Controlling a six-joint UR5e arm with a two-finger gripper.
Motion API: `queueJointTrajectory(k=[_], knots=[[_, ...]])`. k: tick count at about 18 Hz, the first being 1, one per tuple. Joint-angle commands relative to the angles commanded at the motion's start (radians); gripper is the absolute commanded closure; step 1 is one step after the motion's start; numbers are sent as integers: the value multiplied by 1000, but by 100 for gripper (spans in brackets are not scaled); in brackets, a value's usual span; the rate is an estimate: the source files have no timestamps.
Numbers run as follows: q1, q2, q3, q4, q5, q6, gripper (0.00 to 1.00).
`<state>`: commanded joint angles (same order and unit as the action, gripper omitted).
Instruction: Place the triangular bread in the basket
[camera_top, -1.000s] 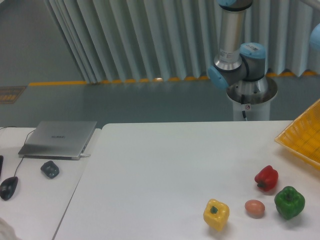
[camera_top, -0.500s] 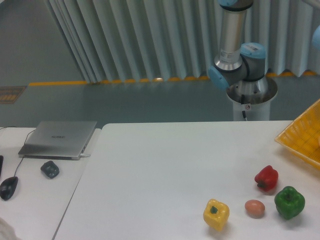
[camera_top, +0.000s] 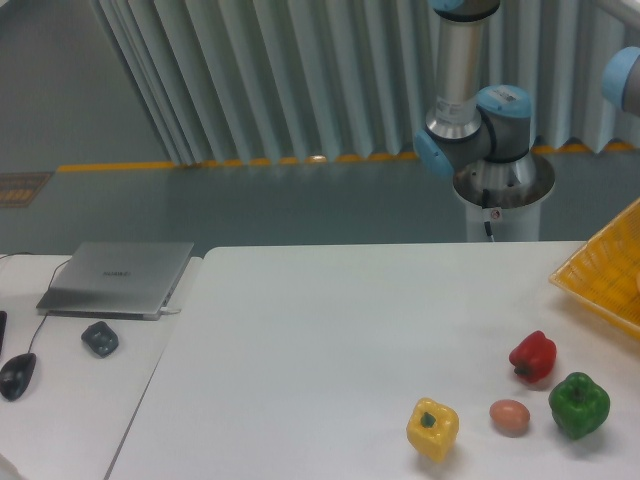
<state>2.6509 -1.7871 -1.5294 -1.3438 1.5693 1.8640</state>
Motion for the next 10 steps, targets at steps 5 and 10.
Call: queueJointTrajectory(k=[5,10], knots=[[-104,-5,-3,58,8,-143,0],[-143,-3,-3,57,14,-183,0]])
